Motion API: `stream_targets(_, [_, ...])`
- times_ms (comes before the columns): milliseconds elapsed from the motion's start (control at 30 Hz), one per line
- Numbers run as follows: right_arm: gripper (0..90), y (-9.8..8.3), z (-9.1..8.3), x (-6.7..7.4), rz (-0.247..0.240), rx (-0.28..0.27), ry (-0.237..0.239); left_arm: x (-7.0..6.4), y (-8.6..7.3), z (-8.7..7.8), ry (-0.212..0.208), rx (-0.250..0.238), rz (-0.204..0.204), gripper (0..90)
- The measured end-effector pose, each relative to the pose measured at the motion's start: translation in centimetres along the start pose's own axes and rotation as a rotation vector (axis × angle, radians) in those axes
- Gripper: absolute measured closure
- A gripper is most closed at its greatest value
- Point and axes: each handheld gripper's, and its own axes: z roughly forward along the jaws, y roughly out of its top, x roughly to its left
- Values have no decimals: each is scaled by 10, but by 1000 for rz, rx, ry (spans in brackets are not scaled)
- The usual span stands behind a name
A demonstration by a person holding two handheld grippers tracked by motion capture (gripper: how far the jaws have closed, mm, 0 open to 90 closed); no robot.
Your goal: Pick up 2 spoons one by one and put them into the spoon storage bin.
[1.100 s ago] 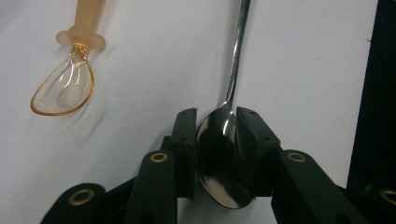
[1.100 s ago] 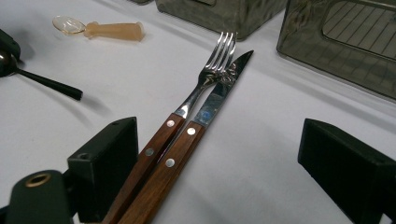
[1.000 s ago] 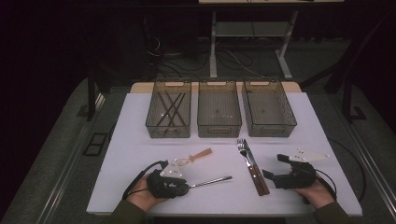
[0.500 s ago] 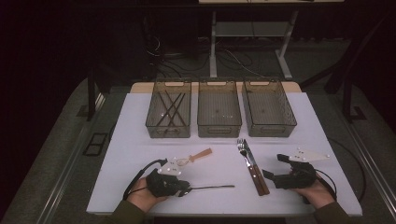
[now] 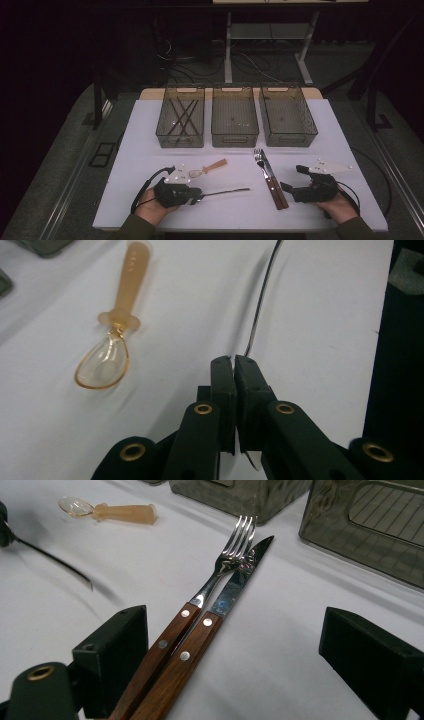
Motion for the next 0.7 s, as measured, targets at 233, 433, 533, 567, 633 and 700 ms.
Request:
stream_targets(233, [102, 0, 4, 3, 2, 2, 17, 7, 0, -6, 40, -28, -28, 881])
stream_targets(433, [100, 2, 6, 9, 15, -5, 27, 14, 0, -10, 74, -51, -63, 881])
stream_targets(533, [100, 0, 7, 10, 19, 4, 27, 18, 2, -12, 87, -51, -60, 881])
stream_targets(567, [100, 0, 7, 10, 19, 8, 27, 19, 3, -12, 94, -56, -68, 882])
stream_targets(633, [100, 0, 8, 9, 18, 6, 26, 21, 4, -13, 100, -67, -69, 881])
stream_targets(700, [100, 0, 9, 9, 18, 5, 23, 24, 6, -14, 110, -78, -71, 881])
